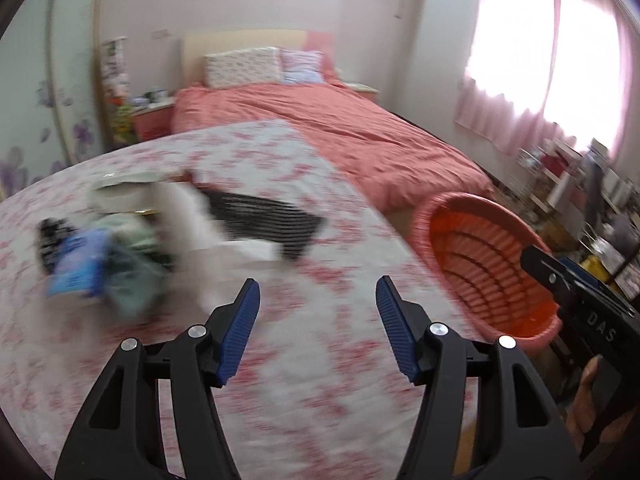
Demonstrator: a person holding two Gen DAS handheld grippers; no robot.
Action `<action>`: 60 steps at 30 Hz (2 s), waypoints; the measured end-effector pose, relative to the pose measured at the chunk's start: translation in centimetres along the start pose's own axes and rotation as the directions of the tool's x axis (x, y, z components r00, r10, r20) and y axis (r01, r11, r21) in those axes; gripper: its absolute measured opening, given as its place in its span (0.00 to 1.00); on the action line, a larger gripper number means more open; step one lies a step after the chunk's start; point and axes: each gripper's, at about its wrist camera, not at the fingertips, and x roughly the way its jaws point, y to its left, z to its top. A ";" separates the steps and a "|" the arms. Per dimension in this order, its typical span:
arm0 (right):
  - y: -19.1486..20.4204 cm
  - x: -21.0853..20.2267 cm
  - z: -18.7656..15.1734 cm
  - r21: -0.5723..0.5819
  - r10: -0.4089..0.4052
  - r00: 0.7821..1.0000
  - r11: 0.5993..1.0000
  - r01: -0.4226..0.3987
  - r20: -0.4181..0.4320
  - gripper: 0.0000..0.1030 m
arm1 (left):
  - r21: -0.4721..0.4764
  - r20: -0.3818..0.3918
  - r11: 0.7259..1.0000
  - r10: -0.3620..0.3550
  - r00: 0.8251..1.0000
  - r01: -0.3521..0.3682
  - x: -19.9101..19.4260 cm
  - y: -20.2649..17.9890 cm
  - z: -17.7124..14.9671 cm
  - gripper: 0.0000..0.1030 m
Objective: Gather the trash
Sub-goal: 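Move both open grippers back over the items on the table, then grasp the crumpled white tissue with the right gripper, then grasp the blue Vinda tissue pack with the left gripper while the right gripper holds the tissue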
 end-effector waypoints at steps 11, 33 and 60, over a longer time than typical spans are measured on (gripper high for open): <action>11.9 2.2 -1.6 -0.120 0.198 0.976 0.971 -0.209 -0.093 0.60 | -0.170 0.014 0.963 0.216 0.976 -0.211 -2.9 11.4 -1.2 0.64; 20.5 7.9 -2.7 -0.165 0.259 0.941 0.940 -0.298 -0.219 0.36 | -0.308 -0.025 0.916 0.263 0.965 -0.257 -4.2 19.6 -3.4 0.64; 16.5 1.2 -1.2 -0.177 0.316 0.946 0.929 -0.324 -0.073 0.04 | -0.249 -0.040 0.942 0.220 0.975 -0.223 -1.3 16.1 -0.7 0.74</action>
